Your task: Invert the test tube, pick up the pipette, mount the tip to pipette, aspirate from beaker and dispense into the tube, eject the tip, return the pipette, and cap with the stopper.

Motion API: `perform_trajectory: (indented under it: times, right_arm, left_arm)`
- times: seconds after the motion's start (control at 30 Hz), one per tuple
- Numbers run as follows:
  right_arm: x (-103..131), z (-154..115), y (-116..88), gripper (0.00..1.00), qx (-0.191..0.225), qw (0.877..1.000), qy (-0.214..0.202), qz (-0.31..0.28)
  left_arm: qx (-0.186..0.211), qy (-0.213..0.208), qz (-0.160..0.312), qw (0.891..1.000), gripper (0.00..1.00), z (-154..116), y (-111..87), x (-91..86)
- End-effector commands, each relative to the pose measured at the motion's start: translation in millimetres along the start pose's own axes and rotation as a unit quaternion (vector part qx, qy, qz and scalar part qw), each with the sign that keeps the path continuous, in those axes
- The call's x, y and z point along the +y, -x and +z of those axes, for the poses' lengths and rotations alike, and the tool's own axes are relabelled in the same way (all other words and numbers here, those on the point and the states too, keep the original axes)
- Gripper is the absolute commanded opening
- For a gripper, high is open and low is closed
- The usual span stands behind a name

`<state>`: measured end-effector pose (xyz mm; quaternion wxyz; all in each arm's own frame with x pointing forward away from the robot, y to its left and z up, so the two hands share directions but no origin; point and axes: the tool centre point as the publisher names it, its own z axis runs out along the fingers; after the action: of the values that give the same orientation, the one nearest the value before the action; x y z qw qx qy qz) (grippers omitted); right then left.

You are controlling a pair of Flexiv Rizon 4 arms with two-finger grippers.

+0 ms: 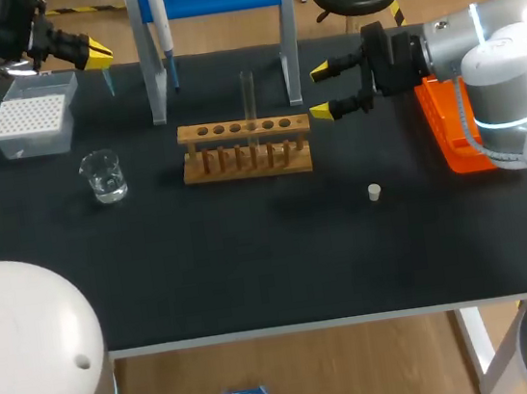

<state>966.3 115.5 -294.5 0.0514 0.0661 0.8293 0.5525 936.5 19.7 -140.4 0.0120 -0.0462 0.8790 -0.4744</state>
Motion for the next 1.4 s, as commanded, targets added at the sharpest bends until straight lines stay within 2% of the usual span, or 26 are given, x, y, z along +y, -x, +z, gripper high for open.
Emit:
perform_trajectory:
  times: [0.03, 0.17, 0.23, 0.63, 0.87, 1.17, 1.4]
  right_arm:
    - [0, 0, -1, 1.0, -0.001, 1.0, 0.001, 0.0]
    - [0, 0, -1, 1.0, -0.001, 1.0, 0.001, 0.0]
    - [0, 0, -1, 1.0, -0.001, 1.0, 0.001, 0.0]
    - [0, 0, -1, 1.0, -0.001, 1.0, 0.001, 0.0]
    - [0, 0, -1, 1.0, -0.001, 1.0, 0.001, 0.0]
    - [0, 0, -1, 1.0, -0.001, 1.0, 0.001, 0.0]
    - [0, 0, -1, 1.0, -0.001, 1.0, 0.001, 0.0]
  left_arm:
    - [0.001, 0.001, 0.0, 1.0, 0.0, -1, -0.1, -0.3]
    - [0.001, 0.001, 0.0, 1.0, 0.0, -1, -0.1, -0.3]
    - [0.01, 0.012, -0.009, 1.0, 0.0, 10, -3.0, -4.6]
    - [-0.011, 0.017, -0.022, 1.0, 0.0, 63, -31.0, -43.6]
    - [-0.033, 0.007, -0.038, 0.999, 0.0, 87, -47.8, -59.2]
    - [-0.05, -0.023, -0.052, 0.997, 0.0, 117, -62.8, -66.5]
    - [-0.05, -0.027, -0.062, 0.996, 0.0, 134, -70.0, -67.8]
